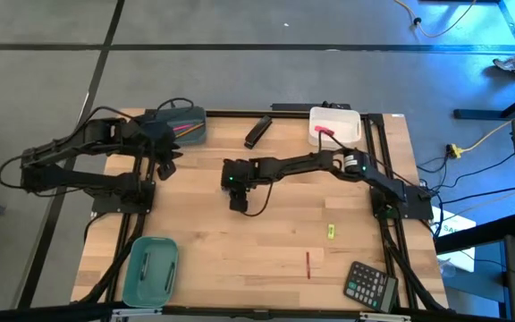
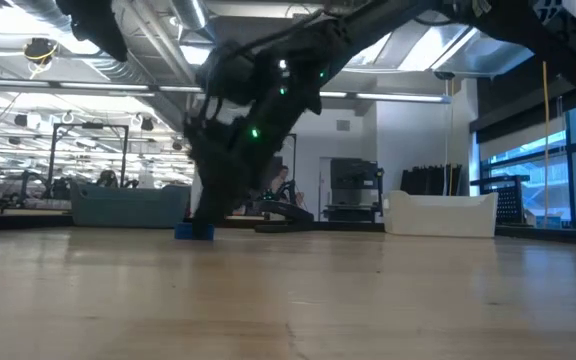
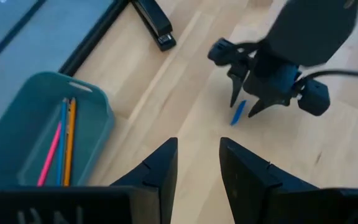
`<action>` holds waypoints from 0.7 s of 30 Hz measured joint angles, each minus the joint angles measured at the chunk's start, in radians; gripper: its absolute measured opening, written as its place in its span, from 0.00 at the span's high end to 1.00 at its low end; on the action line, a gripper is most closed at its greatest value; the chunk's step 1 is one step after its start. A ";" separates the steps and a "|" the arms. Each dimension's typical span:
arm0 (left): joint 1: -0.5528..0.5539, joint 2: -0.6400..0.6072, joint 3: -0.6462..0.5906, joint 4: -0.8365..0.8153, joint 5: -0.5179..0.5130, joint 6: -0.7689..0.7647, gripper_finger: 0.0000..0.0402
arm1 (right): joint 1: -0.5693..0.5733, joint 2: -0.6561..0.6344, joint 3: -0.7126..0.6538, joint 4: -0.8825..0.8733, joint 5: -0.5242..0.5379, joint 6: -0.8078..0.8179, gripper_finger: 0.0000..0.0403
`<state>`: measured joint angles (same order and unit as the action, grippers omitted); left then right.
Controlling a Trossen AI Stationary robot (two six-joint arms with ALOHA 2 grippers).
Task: Sort crayons/erasers/pens/pencils in bins
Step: Put the blue eraser into the white bin
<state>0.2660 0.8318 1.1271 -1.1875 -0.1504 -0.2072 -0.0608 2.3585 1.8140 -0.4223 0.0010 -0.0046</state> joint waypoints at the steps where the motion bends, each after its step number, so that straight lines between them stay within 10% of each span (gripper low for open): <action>1: -0.004 -0.001 0.000 0.001 -0.009 -0.001 0.73 | -0.002 0.007 -0.001 -0.017 -0.003 0.002 0.59; 21: -0.012 0.000 0.000 0.016 -0.025 0.000 0.73 | -0.007 -0.025 -0.001 -0.060 -0.084 0.027 0.95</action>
<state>0.2539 0.8318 1.1271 -1.1714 -0.1749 -0.2076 -0.0673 2.3335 1.8126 -0.4819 -0.0826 0.0228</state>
